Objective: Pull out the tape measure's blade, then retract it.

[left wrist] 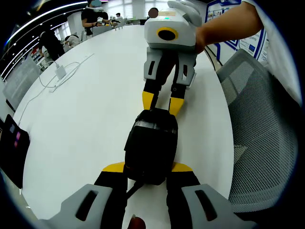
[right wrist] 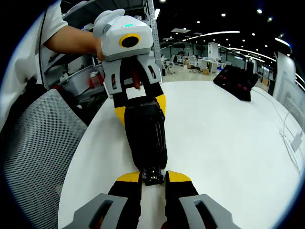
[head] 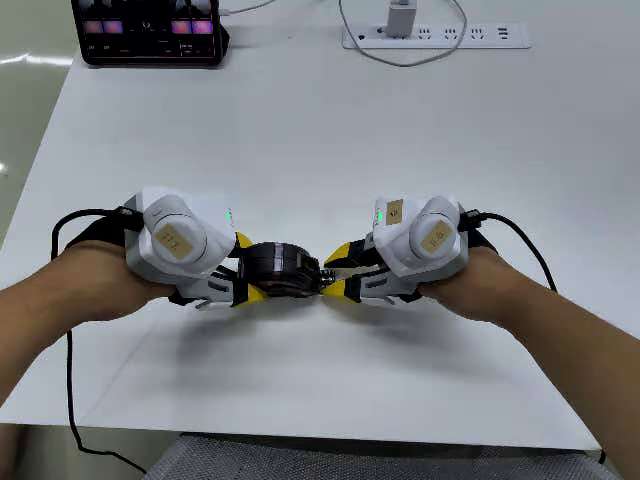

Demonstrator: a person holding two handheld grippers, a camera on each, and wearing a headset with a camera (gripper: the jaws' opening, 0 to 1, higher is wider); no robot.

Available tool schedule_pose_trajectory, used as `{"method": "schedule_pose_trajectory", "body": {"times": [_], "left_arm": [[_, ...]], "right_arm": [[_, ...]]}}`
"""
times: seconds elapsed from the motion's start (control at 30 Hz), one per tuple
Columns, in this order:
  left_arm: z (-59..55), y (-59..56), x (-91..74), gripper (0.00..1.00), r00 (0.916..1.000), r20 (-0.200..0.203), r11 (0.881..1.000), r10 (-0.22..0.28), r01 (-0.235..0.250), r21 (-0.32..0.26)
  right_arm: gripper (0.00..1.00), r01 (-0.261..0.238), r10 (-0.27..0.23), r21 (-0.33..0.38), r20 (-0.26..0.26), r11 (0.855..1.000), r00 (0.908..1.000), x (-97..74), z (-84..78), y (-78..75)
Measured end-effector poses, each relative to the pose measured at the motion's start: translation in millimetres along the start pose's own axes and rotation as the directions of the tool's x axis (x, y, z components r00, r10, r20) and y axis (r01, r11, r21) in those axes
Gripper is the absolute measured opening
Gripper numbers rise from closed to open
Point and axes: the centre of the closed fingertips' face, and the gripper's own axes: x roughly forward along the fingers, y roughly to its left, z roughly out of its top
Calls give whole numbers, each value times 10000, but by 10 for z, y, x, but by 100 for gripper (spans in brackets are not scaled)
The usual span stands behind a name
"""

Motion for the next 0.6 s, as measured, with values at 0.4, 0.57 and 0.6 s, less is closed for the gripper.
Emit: {"method": "schedule_pose_trajectory", "body": {"times": [0.4,0.57,0.6], "left_arm": [[-8,3,11,26,10000,-9,10000,34,-34,70],[-20,10,7,26,9999,-45,9992,138,-136,368],[-20,10,5,26,9999,-45,9992,104,-102,395]], "right_arm": [[12,82,-92,-529,-178,9986,9998,42,-12,12],[11,136,-144,-458,-166,9989,9998,23,-21,15],[11,81,-89,-433,-179,9990,9998,18,-25,26]]}}
